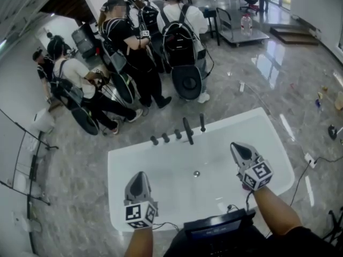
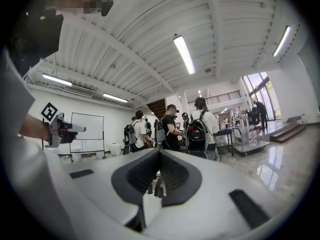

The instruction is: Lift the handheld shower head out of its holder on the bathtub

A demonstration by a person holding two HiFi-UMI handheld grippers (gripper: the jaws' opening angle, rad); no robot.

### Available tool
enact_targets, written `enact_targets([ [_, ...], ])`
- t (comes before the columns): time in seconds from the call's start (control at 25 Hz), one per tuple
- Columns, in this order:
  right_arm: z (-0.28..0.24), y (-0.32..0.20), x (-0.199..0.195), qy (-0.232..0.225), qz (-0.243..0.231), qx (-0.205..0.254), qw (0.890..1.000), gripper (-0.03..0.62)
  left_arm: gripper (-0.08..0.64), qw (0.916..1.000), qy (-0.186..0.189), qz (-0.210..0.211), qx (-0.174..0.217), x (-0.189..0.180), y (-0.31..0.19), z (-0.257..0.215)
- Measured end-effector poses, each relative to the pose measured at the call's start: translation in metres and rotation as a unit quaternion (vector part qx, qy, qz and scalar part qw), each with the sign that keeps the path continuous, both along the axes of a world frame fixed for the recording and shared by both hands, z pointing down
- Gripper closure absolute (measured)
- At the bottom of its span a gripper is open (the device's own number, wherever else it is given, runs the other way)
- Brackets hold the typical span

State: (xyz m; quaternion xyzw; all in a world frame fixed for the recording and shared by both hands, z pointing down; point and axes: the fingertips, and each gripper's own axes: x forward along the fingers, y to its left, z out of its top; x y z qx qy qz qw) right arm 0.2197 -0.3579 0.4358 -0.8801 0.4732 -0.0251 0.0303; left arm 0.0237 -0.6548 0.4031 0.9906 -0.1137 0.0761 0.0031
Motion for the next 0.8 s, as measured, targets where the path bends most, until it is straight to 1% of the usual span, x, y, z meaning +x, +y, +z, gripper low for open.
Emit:
enact_targets([
  [0.28,-0.002,-0.020,0.023,-0.001,0.013,0.000,1.000,0.584,0.545,1.0000,-0.001,0.005,-0.008,0.018,-0.021,0.010],
  [0.44,0.002,-0.039,0.035,-0.012,0.008,-0.003,1.000,0.584,0.545,0.9999,-0.002,0.009,-0.014,0.029,-0.028,0.010],
  [0.6,0.010,-0.049,0.045,-0.024,0.005,-0.010,1.000,0.584,0.545,0.9997,-0.009,0.010,-0.021,0.038,-0.028,0.014],
  [0.8,0.013,-0.069,0.070,-0.030,0.002,0.000,1.000,0.584,0.545,0.9993,-0.021,0.010,-0.029,0.051,-0.033,0.025],
])
